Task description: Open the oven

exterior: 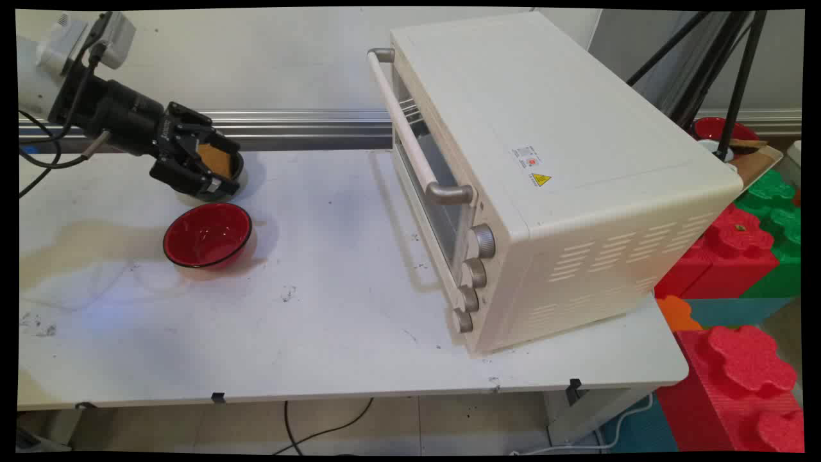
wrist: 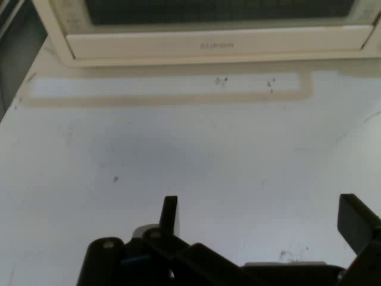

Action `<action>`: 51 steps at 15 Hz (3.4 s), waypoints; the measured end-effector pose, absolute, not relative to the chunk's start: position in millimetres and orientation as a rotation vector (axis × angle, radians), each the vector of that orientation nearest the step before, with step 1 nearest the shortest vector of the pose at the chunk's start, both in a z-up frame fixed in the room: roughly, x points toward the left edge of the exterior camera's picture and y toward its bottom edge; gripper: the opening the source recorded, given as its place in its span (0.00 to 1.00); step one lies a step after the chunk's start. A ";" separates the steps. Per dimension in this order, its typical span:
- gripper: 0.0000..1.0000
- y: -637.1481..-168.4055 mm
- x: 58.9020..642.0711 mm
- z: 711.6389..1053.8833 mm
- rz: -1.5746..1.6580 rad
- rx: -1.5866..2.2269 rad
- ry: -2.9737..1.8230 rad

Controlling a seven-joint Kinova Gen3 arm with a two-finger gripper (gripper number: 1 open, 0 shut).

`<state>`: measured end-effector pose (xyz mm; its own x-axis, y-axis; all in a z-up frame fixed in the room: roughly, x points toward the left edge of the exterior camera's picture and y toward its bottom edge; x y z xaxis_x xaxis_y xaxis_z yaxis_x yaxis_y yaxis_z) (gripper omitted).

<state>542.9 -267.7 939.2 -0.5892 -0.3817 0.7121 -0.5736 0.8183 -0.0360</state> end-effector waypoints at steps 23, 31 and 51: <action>1.00 -321.0 476.9 1001.9 0.342 0.635 -2.111; 1.00 -347.9 428.4 1020.5 0.322 0.623 -2.067; 0.00 -381.0 360.4 1017.9 0.295 0.604 -2.103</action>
